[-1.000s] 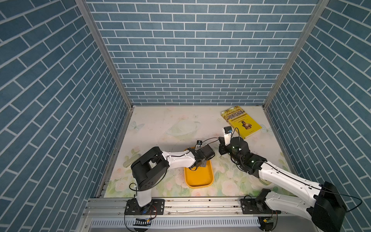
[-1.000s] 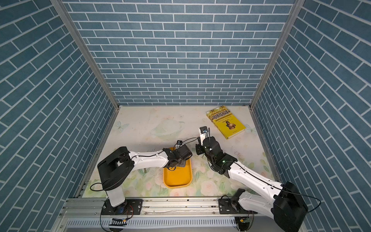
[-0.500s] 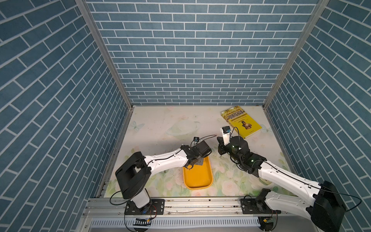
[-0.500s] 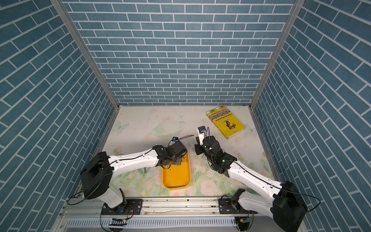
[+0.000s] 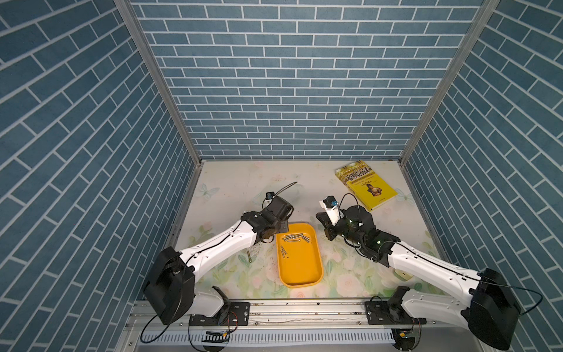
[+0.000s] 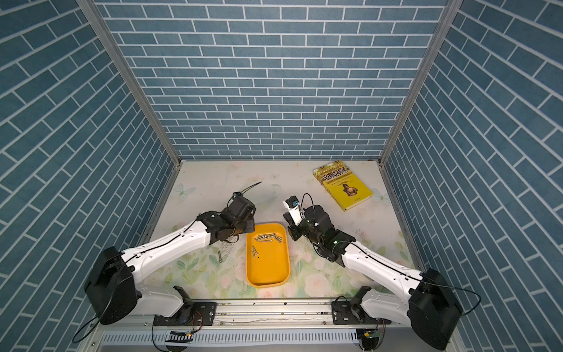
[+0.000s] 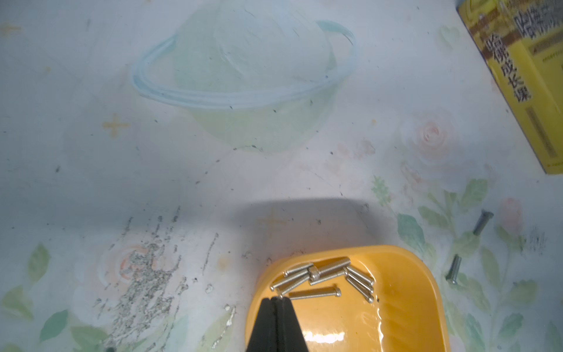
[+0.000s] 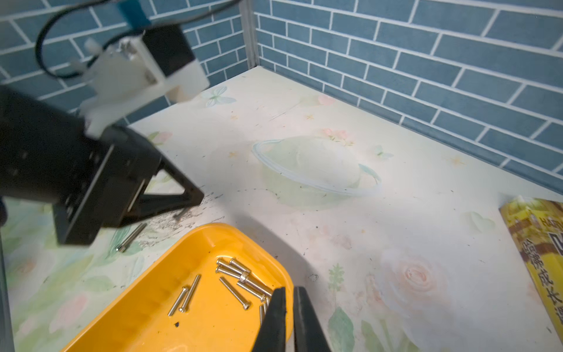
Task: Take out the screws from the storage box
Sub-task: Place the screw at the center of the board.
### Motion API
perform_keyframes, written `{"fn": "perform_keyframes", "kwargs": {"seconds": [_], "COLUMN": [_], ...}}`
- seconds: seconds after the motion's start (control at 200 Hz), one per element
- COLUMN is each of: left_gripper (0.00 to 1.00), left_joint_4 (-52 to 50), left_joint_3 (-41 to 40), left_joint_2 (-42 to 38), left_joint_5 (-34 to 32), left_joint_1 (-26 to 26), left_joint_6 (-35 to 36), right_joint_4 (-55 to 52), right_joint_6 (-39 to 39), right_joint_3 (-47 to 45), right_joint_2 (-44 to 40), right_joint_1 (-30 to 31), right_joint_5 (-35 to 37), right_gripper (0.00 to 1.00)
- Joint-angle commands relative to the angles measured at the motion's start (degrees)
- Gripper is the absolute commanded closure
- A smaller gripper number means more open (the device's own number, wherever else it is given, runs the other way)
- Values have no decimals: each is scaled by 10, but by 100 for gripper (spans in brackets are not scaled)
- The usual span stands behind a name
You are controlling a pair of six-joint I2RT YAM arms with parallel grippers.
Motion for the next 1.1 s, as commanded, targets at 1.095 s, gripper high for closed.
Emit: {"fn": "perform_keyframes", "kwargs": {"seconds": [1.095], "left_gripper": [99], "left_joint_4": [126], "left_joint_3": [-224], "left_joint_2": [-3], "left_joint_5": [35], "left_joint_1": [133], "left_joint_6": [-13], "right_joint_4": [-117], "right_joint_6": [-38], "right_joint_3": [179], "right_joint_2": [332], "right_joint_1": [160], "right_joint_5": [11], "right_gripper": [77]}}
